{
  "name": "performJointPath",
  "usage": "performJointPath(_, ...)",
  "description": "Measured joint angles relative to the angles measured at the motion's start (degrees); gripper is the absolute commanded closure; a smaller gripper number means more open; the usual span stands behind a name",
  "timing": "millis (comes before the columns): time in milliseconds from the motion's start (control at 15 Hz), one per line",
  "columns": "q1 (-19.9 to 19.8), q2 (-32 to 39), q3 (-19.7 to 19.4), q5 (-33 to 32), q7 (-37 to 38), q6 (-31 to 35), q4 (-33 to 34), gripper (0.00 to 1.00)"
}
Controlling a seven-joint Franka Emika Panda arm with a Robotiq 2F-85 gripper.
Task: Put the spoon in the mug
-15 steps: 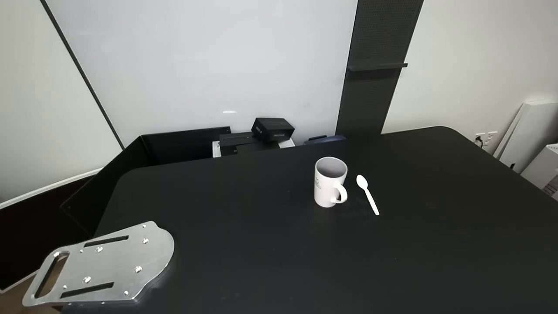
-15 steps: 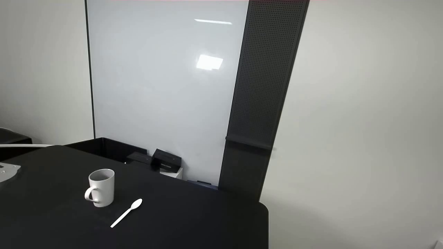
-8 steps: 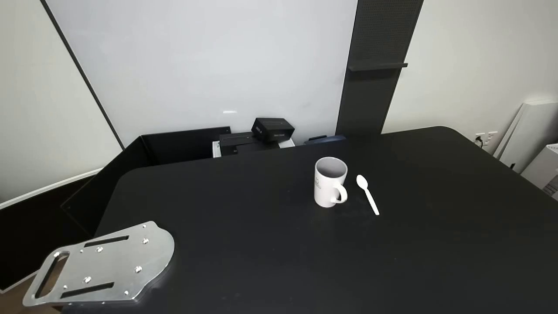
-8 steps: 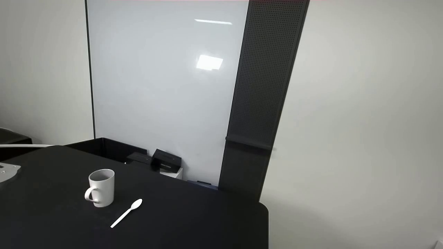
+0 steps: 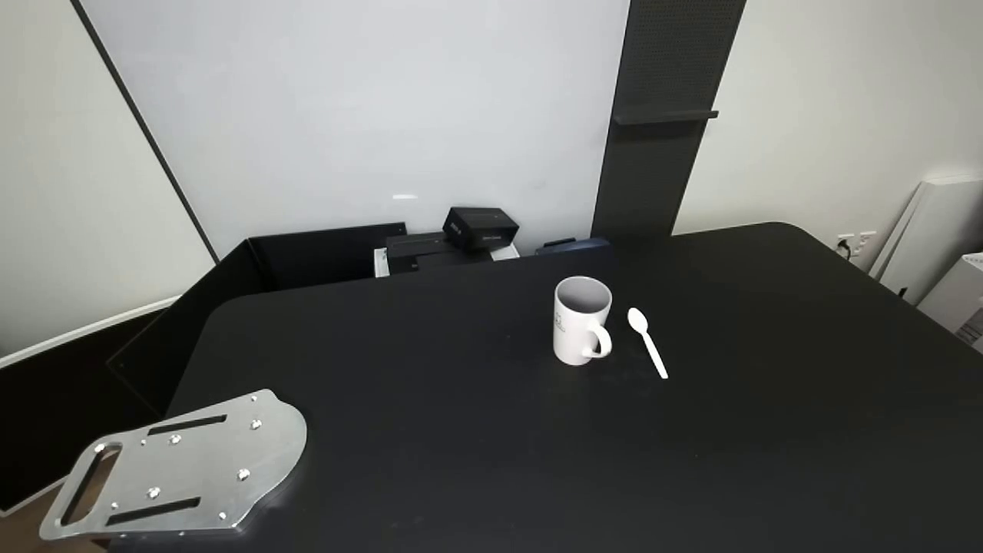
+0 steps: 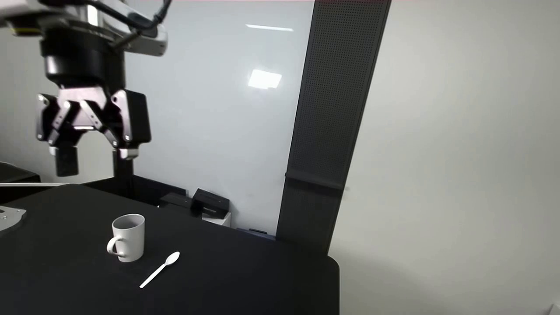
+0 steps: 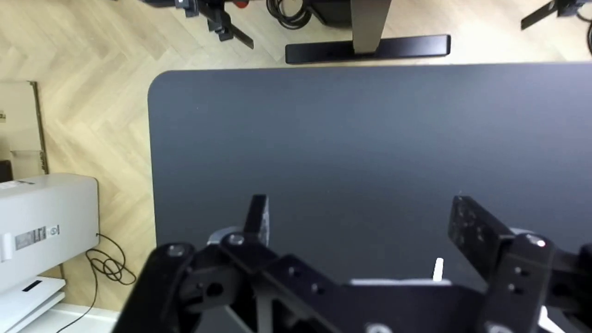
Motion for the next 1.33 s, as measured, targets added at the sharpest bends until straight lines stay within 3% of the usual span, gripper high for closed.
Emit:
performJointPath(267,-0.71,10.03,-1.78,-0.27,-0.01,13.13,4.2,0.0)
performJointPath(667,-0.2,17.63,-2.24,2.92,-0.56,28.41,6.07,0.0)
performJointPath(1333,0.74,20.64,-2.23,5.55,-0.64,30.51,7.53,0.0)
